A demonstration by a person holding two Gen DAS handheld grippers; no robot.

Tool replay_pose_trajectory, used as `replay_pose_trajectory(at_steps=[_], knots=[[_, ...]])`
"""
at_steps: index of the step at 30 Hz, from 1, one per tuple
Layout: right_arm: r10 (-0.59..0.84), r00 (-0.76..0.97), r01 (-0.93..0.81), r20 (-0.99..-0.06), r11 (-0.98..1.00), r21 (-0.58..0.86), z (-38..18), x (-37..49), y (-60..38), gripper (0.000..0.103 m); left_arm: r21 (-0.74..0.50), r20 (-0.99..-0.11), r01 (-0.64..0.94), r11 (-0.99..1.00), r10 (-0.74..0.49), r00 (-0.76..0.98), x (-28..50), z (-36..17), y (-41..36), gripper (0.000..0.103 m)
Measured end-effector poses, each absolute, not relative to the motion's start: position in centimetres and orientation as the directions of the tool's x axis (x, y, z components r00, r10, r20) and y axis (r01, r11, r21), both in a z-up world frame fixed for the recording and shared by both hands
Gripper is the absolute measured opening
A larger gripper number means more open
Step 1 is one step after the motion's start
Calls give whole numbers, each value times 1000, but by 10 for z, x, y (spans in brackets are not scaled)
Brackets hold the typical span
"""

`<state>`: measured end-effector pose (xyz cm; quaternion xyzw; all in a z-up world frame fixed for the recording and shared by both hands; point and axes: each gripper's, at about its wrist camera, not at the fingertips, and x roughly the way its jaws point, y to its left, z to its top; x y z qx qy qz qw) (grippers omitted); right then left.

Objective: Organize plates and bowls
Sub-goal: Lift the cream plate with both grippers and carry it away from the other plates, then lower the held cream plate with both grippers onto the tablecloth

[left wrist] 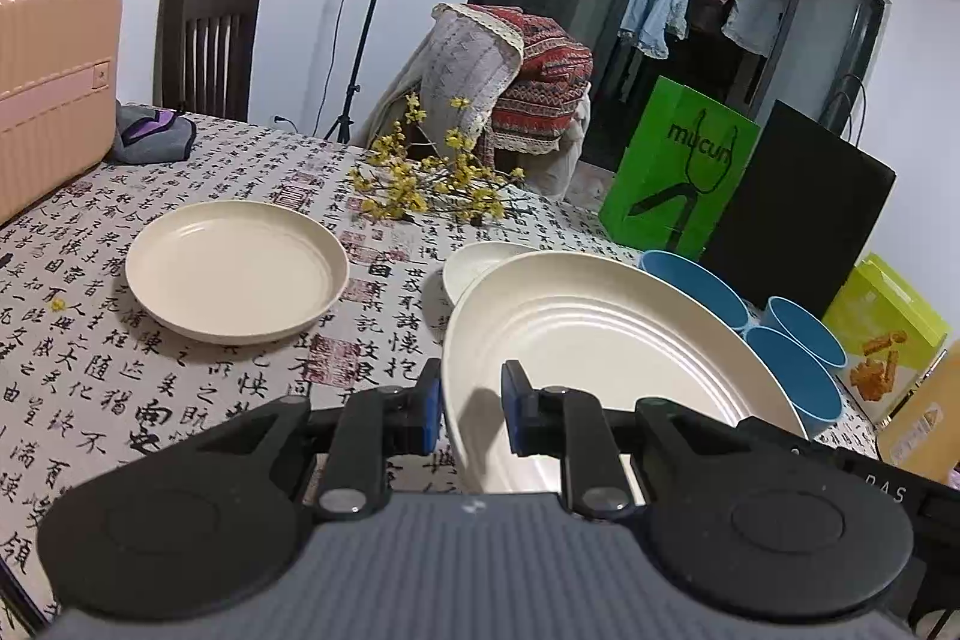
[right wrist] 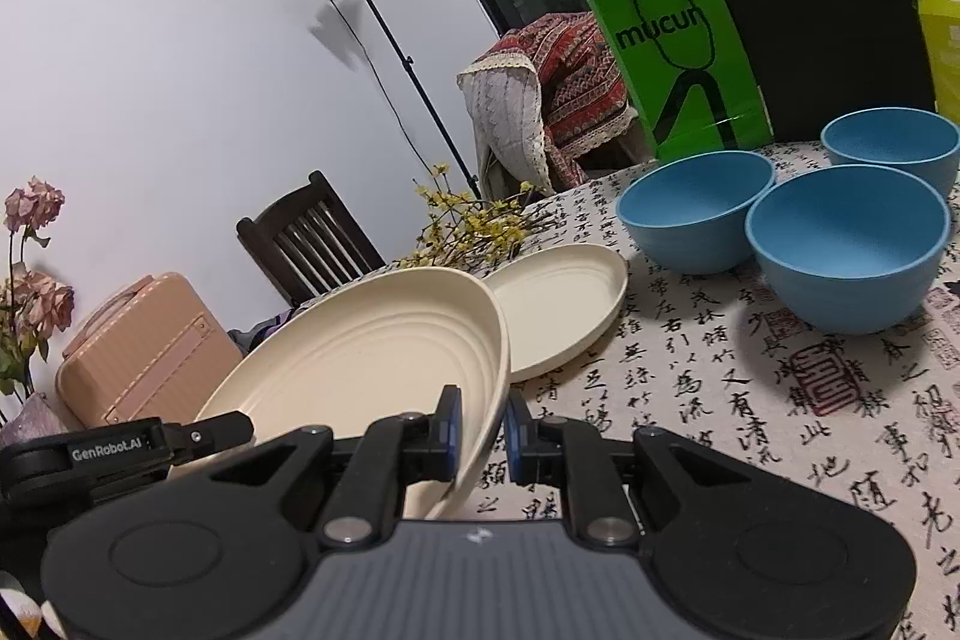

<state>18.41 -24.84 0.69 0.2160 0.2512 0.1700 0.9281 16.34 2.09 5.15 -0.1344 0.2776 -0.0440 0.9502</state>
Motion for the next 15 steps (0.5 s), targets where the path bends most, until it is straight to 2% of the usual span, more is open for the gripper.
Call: replay_pose_trajectory(at_steps=[15], knots=[[397, 834, -173, -384, 848, 501, -9, 157, -273, 14, -300, -502, 58, 952, -209, 839, 147, 40, -1, 19]])
